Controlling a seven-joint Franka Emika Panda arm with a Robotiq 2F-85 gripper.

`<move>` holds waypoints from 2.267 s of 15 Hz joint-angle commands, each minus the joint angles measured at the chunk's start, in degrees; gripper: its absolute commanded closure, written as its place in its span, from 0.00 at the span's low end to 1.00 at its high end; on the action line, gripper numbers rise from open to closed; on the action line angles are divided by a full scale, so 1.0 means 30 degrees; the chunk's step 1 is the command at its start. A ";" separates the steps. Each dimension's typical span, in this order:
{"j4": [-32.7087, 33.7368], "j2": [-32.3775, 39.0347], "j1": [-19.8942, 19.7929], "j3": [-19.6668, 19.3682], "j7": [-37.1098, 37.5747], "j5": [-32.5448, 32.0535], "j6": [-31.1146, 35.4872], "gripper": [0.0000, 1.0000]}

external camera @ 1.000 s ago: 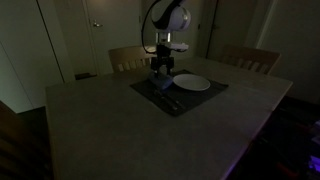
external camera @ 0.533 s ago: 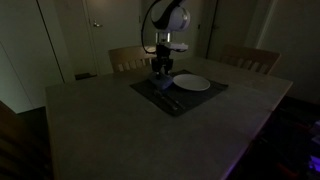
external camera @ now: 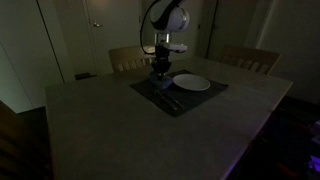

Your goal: Use the blue towel to wipe the table

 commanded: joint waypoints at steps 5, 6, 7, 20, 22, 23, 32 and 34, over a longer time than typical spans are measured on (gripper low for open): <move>0.0642 0.0346 -0.0567 0.0550 -0.0426 0.0359 -0.1010 0.98; 0.0676 0.0293 -0.0601 0.0565 -0.0457 0.0366 -0.1171 0.98; 0.0725 0.0256 -0.0623 0.0562 -0.0457 0.0374 -0.1337 0.98; 0.0675 -0.0973 -0.1807 0.1179 -0.2707 0.1307 -0.4008 0.98; 0.0288 -0.1502 -0.2043 0.1227 -0.3070 0.1503 -0.4273 0.98; 0.0161 -0.1751 -0.2126 0.1202 -0.3188 0.1597 -0.4407 0.98; -0.2522 -0.4402 -0.2996 0.0675 -0.4121 0.1510 -0.5684 0.98; -0.3364 -0.4762 -0.3197 0.0602 -0.4886 0.1407 -0.5736 0.98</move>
